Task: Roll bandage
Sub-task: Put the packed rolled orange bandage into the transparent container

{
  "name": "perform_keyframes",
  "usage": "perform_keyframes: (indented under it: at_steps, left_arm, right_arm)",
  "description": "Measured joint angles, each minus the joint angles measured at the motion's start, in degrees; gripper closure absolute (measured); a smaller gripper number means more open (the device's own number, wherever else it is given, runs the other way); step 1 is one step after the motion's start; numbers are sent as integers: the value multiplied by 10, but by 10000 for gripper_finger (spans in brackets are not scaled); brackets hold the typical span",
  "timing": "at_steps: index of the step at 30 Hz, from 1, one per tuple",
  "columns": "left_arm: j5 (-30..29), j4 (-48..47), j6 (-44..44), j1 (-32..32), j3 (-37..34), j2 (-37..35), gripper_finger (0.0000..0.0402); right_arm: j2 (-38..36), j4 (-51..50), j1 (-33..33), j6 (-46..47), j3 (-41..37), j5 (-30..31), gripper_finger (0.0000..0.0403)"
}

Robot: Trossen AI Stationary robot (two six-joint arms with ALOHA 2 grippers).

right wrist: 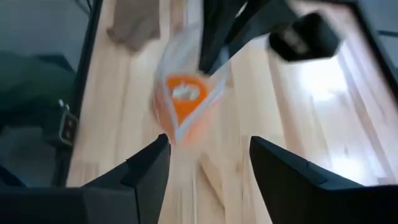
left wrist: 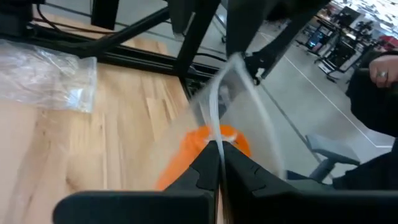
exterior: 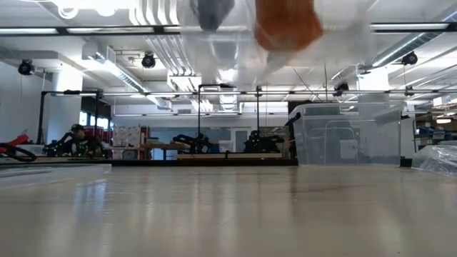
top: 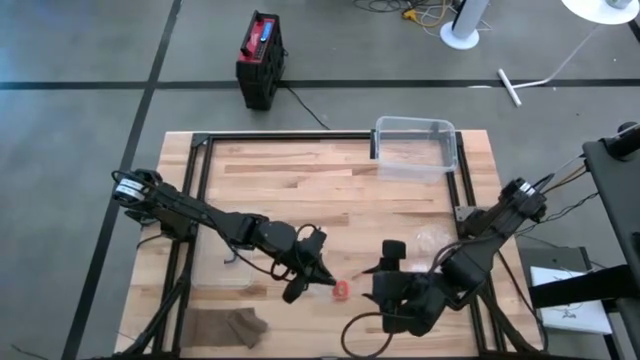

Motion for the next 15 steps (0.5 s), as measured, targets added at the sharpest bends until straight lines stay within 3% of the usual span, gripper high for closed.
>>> perform_keyframes:
  at_steps: [10, 15]
  left_arm:
    - [-4, 22, 23, 1, 2, 0, 401]
    - [-4, 45, 54, 1, 2, 0, 401]
  right_arm:
    - [31, 72, -13, -12, -14, -1, 208]
    - [37, 55, -34, -6, -15, -1, 237]
